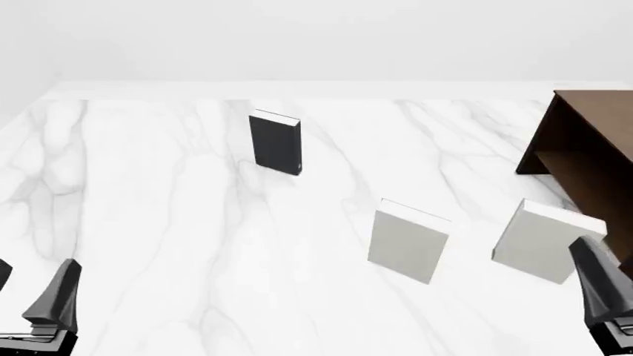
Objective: Pick up the book on the left and place it on top of the shelf.
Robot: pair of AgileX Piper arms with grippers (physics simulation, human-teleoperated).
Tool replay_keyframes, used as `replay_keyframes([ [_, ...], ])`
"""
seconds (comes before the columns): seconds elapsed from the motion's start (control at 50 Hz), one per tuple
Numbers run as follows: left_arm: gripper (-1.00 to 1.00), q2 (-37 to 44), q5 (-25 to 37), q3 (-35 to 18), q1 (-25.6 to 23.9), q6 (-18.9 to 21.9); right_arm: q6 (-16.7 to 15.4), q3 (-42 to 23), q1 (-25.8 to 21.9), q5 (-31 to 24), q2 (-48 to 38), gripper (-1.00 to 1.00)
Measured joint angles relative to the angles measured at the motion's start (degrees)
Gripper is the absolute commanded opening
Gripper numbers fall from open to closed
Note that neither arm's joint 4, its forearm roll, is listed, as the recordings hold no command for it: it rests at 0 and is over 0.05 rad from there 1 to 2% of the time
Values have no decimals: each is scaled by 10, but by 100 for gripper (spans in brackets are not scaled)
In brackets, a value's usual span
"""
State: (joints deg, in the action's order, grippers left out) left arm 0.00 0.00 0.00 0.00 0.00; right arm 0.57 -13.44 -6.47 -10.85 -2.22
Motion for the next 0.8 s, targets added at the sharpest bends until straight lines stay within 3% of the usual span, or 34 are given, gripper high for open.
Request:
replay_keyframes([
  [0.42,100,0,0,0,0,0,-57,-112,-65,-15,-122,100],
  [0.8,100,0,0,0,0,0,-79,-196,-119,15,-272,100],
])
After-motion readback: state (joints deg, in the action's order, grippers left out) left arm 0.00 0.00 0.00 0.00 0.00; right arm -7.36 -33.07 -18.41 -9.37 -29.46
